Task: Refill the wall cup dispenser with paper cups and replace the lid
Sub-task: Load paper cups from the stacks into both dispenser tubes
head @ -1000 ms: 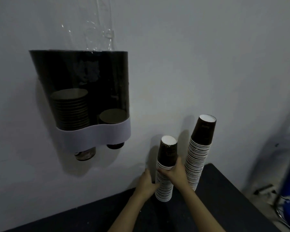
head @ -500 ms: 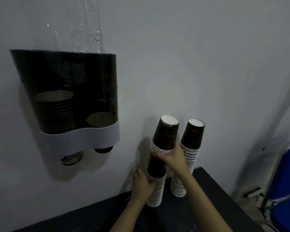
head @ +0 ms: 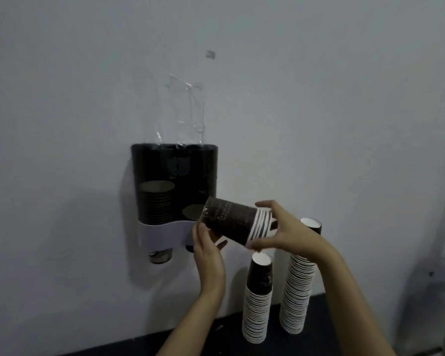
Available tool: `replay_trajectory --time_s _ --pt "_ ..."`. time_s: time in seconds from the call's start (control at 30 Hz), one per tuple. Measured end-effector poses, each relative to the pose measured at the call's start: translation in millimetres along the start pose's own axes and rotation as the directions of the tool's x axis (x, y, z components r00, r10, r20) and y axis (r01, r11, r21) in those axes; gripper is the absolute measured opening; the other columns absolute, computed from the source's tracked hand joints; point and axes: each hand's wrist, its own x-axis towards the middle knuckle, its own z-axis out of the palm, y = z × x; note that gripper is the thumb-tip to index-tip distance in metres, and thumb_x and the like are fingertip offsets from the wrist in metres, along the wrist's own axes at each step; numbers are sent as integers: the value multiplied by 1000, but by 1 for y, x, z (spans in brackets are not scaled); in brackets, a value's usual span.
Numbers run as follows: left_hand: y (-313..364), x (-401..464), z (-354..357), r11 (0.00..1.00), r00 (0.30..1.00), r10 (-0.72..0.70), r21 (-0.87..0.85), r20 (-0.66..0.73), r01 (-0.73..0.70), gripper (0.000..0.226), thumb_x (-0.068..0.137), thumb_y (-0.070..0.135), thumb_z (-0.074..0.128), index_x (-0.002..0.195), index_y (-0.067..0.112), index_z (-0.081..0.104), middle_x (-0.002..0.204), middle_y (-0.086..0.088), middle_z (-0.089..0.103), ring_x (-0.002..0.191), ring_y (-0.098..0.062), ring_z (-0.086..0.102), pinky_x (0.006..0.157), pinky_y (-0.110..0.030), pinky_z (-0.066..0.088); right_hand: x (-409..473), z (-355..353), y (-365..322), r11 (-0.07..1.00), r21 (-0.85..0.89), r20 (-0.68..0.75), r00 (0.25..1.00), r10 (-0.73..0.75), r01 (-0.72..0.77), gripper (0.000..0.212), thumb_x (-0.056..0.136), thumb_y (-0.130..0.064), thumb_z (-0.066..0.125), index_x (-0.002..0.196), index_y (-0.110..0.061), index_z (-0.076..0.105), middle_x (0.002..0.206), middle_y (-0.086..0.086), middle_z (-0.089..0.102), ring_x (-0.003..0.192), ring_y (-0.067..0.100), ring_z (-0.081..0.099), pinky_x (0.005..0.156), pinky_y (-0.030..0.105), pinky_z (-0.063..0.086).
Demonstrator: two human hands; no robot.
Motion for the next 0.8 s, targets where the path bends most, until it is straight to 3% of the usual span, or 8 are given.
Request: replay_trajectory --time_s 0.07,0.13,0.23,0.33,0.4,0.57,0.67,0.8 --pt "17 -1 -11 999 1000 -30 -26 -2 30 46 99 33 25 134 11 44 117 -9 60 96 -15 61 76 -23 50 -1 3 -23 968 233 -106 992 -70 93 71 64 -25 81 121 -29 39 114 -1 53 95 15 61 77 28 54" --pt "30 -2 -21 1000 1000 -5 -11 -1 5 49 98 36 22 130 9 48 114 -13 61 98 -19 60 77 -26 48 3 4 -50 924 326 -217 967 -133 201 60 66 -26 79 114 -33 44 112 0 55 92 13 61 72 24 53" --pt "39 2 -39 999 991 45 16 -128 -43 38 99 31 23 114 11 52 104 -11 58 98 -23 55 70 -22 44 19 -5 -96 880 341 -380 905 -193 331 58 66 -28 79 114 -33 46 111 2 55 95 17 60 76 29 54" --pt "35 9 -67 999 944 -45 -36 -326 35 29 99 28 28 106 9 49 99 -12 54 97 -24 53 81 -31 44 48 -20 -148 874 241 -524 814 -249 423 61 68 -36 77 120 -29 44 111 -2 55 101 18 59 85 35 53" --pt "26 13 -85 988 900 -152 -68 -408 136 37 99 29 28 118 5 48 106 -10 52 103 -25 51 90 -40 40 71 -21 -178 890 122 -533 785 -314 439 66 70 -37 75 126 -21 42 118 4 54 108 21 56 90 36 50" --pt "4 23 -110 915 802 -401 -227 -444 332 50 98 34 28 129 -2 42 114 -20 49 105 -32 48 102 -47 37 123 7 -212 931 -66 -383 853 -356 359 62 79 -33 66 129 -10 38 127 15 50 116 28 50 94 33 44" --pt "-2 27 -114 908 798 -416 -249 -435 338 55 98 35 26 137 -3 34 136 -26 44 127 -38 43 105 -48 34 141 15 -219 939 -90 -375 862 -340 331 60 81 -34 63 128 -8 37 125 18 52 114 30 52 98 41 44" --pt "-4 31 -112 920 813 -390 -205 -432 333 54 98 36 24 138 0 34 132 -24 46 127 -38 43 103 -47 36 152 25 -222 940 -80 -386 859 -337 333 61 80 -34 65 127 -6 38 125 19 52 113 31 53 96 39 45"
